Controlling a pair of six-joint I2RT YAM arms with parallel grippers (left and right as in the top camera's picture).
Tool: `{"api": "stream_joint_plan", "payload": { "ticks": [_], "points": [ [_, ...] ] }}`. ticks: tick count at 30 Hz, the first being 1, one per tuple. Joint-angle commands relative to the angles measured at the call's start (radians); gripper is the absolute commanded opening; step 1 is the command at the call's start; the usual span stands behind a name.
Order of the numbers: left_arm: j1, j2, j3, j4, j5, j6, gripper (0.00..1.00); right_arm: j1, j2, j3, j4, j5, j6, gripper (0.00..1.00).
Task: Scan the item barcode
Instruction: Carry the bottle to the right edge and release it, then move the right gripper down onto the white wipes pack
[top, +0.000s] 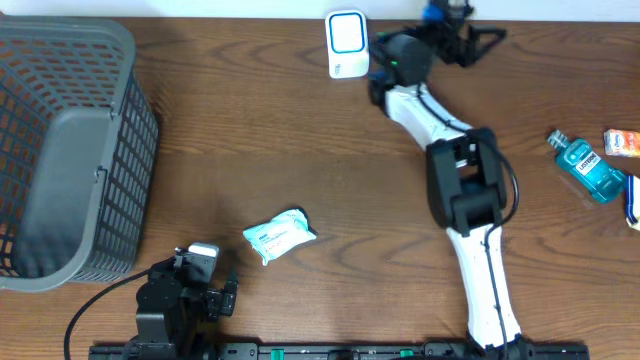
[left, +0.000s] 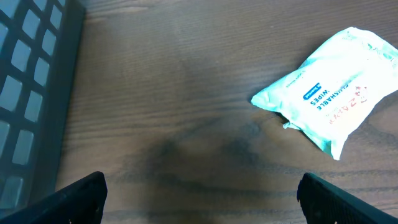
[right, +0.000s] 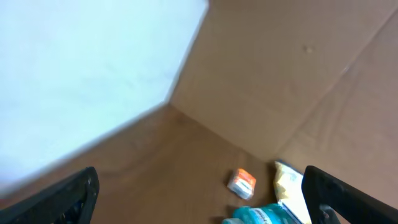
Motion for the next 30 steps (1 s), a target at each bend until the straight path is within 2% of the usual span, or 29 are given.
{"api": "stream_joint_plan", "payload": {
  "ticks": [1, 5, 7, 9, 12, 14, 15, 18, 20, 24, 27, 30],
  "points": [
    [0.003, -0.003, -0.013, -0.032, 0.002, -0.002, 0.98, 0.078, -0.190, 0.109, -0.053, -0.029, 0.021, 0.99],
    [0.003, -0.003, -0.013, -0.032, 0.002, -0.002, 0.98, 0.159, -0.344, 0.126, -0.206, -0.053, 0.138, 0.99],
    [0.003, -0.003, -0.013, -0.032, 0.002, -0.002, 0.98, 0.206, -0.428, 0.126, -0.377, -0.143, 0.195, 0.99],
    [0.003, -0.003, -0.013, -0.032, 0.002, -0.002, 0.98, 0.242, -0.497, 0.126, -0.639, -0.280, 0.257, 0.99],
    [0.003, -0.003, -0.013, -0.032, 0.002, -0.002, 0.98, 0.277, -0.610, 0.126, -1.335, -0.659, 0.446, 0.99],
    [0.003, -0.003, -0.013, -0.032, 0.002, -0.002, 0.98, 0.279, -0.674, 0.126, -1.785, -1.052, 0.512, 0.99],
    [0.003, -0.003, -0.013, -0.032, 0.002, -0.002, 0.98, 0.277, -0.691, 0.126, -1.913, -1.186, 0.542, 0.99],
    [0.003, -0.003, -0.013, -0.032, 0.002, -0.002, 0.98, 0.267, -0.710, 0.126, -2.236, -1.469, 0.785, 0.99],
    [0.003, -0.003, -0.013, -0.032, 0.002, -0.002, 0.98, 0.260, -0.690, 0.119, -2.405, -1.648, 0.891, 0.99],
    [0.003, -0.003, -0.013, -0.032, 0.002, -0.002, 0.98, 0.253, -0.610, 0.056, -2.606, -2.086, 0.909, 0.99],
    [0.003, -0.003, -0.013, -0.032, 0.002, -0.002, 0.98, 0.261, -0.551, 0.008, -2.671, -2.247, 0.924, 0.99],
    [0.003, -0.003, -0.013, -0.032, 0.002, -0.002, 0.98, 0.269, -0.495, -0.035, -2.724, -2.288, 1.010, 0.99]
  ]
}}
